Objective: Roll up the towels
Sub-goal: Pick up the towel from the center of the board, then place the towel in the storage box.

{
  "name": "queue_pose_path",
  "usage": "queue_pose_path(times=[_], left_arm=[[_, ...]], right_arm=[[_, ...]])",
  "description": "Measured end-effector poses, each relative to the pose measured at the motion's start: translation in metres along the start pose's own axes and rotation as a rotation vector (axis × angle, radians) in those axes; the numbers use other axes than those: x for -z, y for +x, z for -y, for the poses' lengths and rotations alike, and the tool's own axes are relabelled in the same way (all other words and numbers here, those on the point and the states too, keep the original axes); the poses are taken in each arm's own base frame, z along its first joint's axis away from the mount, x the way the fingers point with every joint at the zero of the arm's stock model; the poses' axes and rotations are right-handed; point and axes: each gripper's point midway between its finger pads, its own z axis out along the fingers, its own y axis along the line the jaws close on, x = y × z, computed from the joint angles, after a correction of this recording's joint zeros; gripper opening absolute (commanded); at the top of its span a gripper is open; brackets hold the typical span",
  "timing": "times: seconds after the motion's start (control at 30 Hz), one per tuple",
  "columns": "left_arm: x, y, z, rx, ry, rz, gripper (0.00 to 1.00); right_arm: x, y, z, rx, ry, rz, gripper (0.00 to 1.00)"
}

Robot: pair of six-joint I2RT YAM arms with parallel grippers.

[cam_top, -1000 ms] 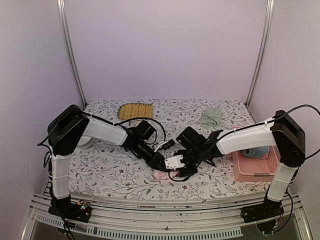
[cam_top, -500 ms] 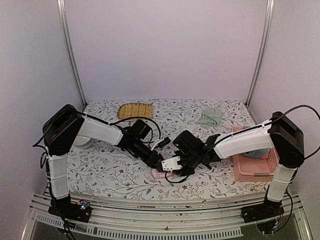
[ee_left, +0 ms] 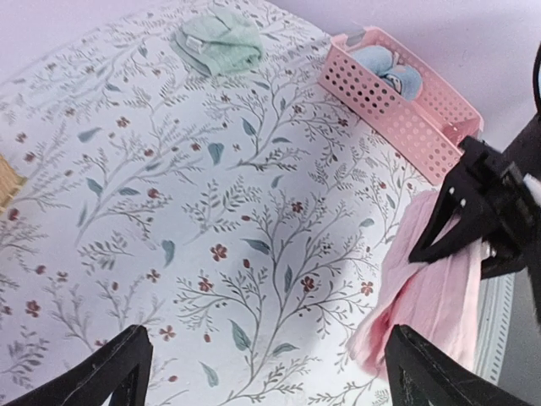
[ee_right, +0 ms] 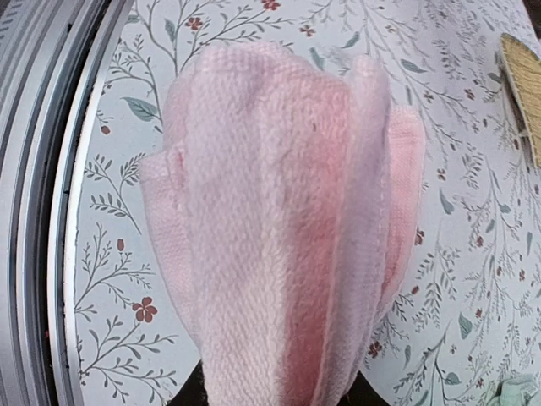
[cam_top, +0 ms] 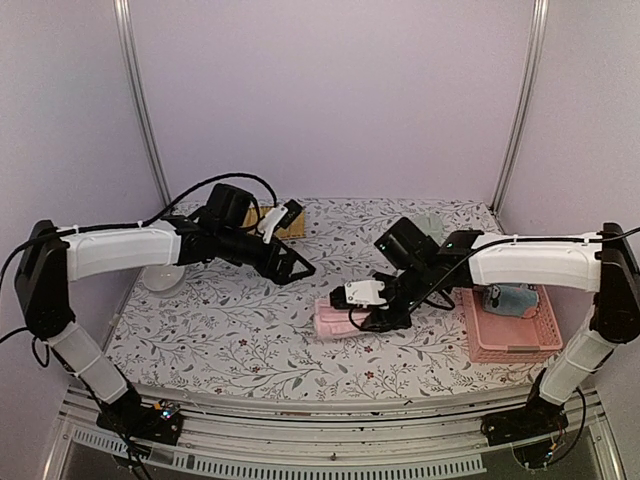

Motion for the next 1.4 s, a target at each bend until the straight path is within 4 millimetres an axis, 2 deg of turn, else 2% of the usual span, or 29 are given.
queue_pose_path(times=[0.13,0.27,0.37,0.53,0.6,0.7,0.8,0.9,1.1,1.2,1.4], left_arm=[[0.022,-0.027,-0.012,-0.082,-0.114,0.087,0.98],[0.041,-0.05,-0.03,-0.112,-0.23,0.179,0.98],[0.051,-0.052,-0.042,-0.116,-0.27,0.224,0.94],[0.055,-0.039,-0.049,-0.125,-0.253,0.233,0.85],[0.057,-0.037,-0.048,-0.133,-0.235,0.242,0.84],[0.058,-0.04,-0.043,-0.146,-0.199,0.262,0.83],[0.059,-0.045,-0.037,-0.161,-0.162,0.283,0.82],[0.059,-0.047,-0.031,-0.171,-0.133,0.295,0.82],[0.059,-0.048,-0.029,-0.176,-0.117,0.3,0.82],[0.06,-0.049,-0.029,-0.177,-0.12,0.301,0.82],[0.059,-0.047,-0.03,-0.176,-0.122,0.299,0.82]], right_arm=[[0.04,0.01,0.029,-0.091,0.053,0.046,0.06],[0.082,0.048,0.06,-0.216,0.133,0.039,0.06],[0.116,0.084,0.079,-0.307,0.207,0.018,0.05],[0.181,0.163,0.097,-0.478,0.355,-0.042,0.05],[0.201,0.199,0.092,-0.544,0.401,-0.082,0.05],[0.218,0.244,0.074,-0.624,0.423,-0.147,0.05],[0.223,0.279,0.052,-0.679,0.406,-0.205,0.05],[0.216,0.305,0.028,-0.683,0.365,-0.264,0.04],[0.182,0.326,-0.013,-0.601,0.251,-0.339,0.04],[0.172,0.335,-0.018,-0.569,0.22,-0.362,0.04],[0.16,0.35,-0.015,-0.506,0.206,-0.393,0.04]])
